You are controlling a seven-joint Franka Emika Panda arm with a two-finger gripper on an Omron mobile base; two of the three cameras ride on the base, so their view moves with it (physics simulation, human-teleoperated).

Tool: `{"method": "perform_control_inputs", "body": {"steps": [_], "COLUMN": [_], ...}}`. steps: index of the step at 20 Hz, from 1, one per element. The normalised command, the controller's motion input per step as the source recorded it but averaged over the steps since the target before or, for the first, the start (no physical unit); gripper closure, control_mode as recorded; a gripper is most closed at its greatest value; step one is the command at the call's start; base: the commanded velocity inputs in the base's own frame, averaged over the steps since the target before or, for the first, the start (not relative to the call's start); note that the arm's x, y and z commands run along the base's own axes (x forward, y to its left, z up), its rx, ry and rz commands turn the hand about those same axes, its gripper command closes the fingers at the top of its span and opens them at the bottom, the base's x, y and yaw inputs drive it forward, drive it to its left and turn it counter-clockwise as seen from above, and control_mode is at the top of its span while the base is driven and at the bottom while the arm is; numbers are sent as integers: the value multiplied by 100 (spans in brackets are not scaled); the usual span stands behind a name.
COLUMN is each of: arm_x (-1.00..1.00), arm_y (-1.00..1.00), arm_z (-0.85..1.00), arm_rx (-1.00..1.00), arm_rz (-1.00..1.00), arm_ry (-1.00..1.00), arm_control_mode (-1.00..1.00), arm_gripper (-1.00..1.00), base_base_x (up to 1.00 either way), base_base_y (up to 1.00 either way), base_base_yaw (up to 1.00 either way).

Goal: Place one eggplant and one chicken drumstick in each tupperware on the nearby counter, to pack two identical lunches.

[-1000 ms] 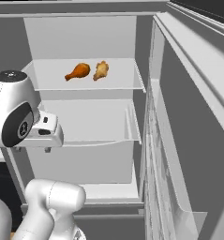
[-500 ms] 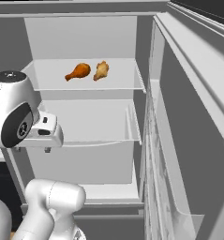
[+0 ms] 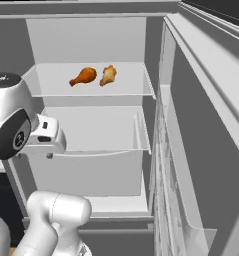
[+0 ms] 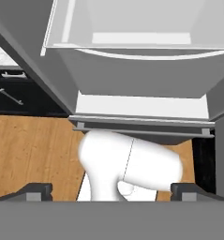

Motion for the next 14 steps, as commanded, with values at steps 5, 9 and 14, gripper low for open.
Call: {"method": "perform_control_inputs", "body": {"steps": [5,9,14], "arm_x": [0,3,76], "arm_y": [0,0,0], "arm_z": [59,59,70], "arm_rx": [-1,-1,0], "arm_rz": [-6,-8,-22], "arm_ry": [-48,-54,-20], "arm_control_mode": [-100,-100,-100], "arm_gripper": [-100,-100,-100], "base_base_x": [0,0,0], "base_base_y": [0,0,0], "base_base_yaw": [0,0,0]}}
